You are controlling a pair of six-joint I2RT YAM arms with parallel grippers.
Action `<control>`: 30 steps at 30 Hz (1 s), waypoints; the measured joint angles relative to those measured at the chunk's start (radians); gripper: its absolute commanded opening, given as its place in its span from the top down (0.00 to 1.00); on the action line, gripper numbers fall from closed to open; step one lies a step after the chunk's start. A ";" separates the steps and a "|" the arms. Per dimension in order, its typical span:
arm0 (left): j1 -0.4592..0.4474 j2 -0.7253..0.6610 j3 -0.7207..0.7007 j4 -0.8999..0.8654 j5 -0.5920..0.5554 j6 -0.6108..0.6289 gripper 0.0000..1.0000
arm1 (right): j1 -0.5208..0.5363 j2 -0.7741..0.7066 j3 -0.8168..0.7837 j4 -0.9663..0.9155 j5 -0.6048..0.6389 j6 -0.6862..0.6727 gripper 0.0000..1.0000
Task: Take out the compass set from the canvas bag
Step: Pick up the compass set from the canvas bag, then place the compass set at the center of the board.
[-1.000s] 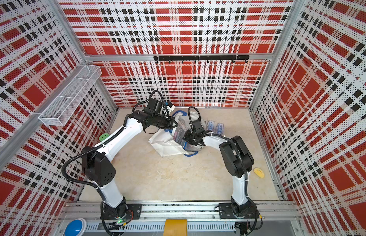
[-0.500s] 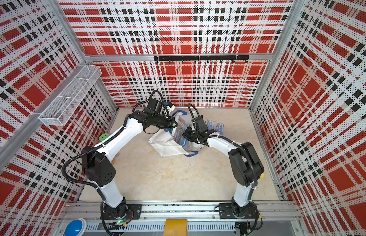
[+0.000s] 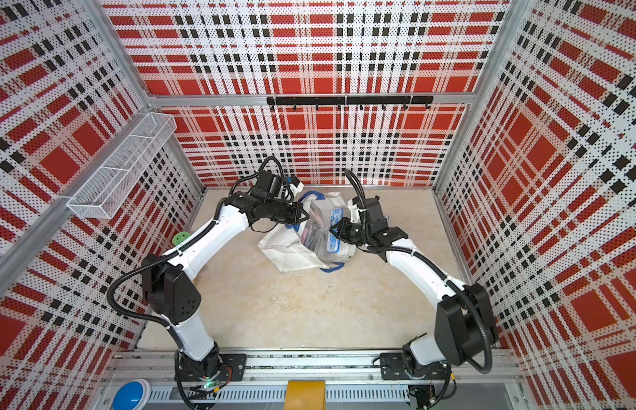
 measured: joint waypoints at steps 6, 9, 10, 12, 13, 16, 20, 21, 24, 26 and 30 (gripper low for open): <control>0.005 0.000 0.004 -0.001 0.000 0.000 1.00 | -0.147 -0.119 -0.021 -0.092 -0.040 -0.067 0.90; 0.010 0.002 0.006 -0.001 0.001 0.001 1.00 | -0.253 -0.148 -0.037 -0.125 -0.066 -0.093 0.90; 0.010 0.002 0.008 -0.002 0.002 0.001 1.00 | -0.284 -0.150 -0.042 -0.134 -0.071 -0.100 0.90; 0.011 0.008 0.017 -0.004 0.001 0.001 1.00 | -0.344 -0.150 -0.053 -0.154 -0.073 -0.119 0.90; 0.011 0.011 0.021 -0.004 0.001 0.002 1.00 | -0.365 -0.147 -0.057 -0.164 -0.074 -0.127 0.90; 0.012 0.019 0.030 -0.009 0.002 0.003 1.00 | -0.405 -0.129 -0.060 -0.182 -0.074 -0.151 0.89; 0.012 0.022 0.034 -0.010 0.001 0.004 1.00 | -0.428 -0.065 -0.060 -0.183 -0.066 -0.176 0.90; 0.012 0.022 0.034 -0.010 0.001 0.004 1.00 | -0.429 -0.043 -0.060 -0.185 -0.063 -0.182 0.90; 0.013 0.022 0.034 -0.009 0.002 0.004 1.00 | -0.430 0.010 -0.060 -0.186 -0.054 -0.190 0.90; 0.013 0.022 0.034 -0.009 0.004 0.004 1.00 | -0.431 0.034 -0.060 -0.186 -0.046 -0.195 0.90; 0.013 0.022 0.034 -0.008 0.005 0.002 1.00 | -0.440 0.061 -0.060 -0.185 -0.038 -0.208 0.90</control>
